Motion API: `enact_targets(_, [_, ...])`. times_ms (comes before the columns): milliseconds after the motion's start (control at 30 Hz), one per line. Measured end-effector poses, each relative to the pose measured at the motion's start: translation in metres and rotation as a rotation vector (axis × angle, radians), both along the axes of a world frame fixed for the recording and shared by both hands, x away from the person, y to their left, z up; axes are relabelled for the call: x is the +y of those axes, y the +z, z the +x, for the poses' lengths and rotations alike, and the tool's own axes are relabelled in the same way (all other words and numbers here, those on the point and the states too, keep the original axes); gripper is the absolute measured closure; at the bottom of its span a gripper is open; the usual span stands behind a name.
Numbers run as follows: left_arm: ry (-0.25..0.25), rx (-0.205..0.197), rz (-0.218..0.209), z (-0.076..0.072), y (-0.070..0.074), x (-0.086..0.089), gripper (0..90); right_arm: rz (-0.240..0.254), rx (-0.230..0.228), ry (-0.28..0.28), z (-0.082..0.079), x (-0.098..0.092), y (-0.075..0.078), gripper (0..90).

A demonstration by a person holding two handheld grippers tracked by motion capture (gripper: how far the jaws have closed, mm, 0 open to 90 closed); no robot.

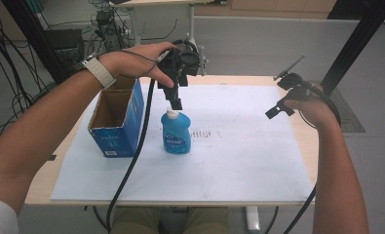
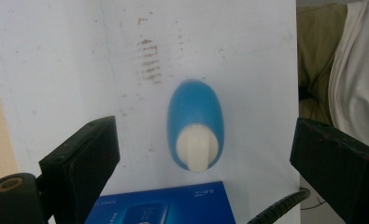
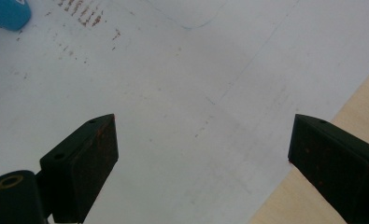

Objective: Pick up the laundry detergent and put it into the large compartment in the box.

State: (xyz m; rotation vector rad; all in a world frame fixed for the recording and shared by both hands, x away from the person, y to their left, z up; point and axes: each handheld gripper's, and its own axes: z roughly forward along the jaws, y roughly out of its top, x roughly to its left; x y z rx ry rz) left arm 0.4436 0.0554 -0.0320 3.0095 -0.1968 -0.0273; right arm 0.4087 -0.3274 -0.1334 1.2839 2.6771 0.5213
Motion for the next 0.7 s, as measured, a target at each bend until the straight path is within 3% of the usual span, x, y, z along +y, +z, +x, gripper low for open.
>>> enact_targets(400, [-0.014, -0.006, 0.008, 0.003, -0.011, 0.007, 7.4, 0.001, 0.006, 0.0, 0.002, 0.002, -0.002, 8.4])
enact_targets(700, [0.014, 0.0, 0.036, 0.006, -0.025, 0.009, 6.8, 0.003, 0.01, 0.008, 0.004, 0.005, -0.005, 8.3])
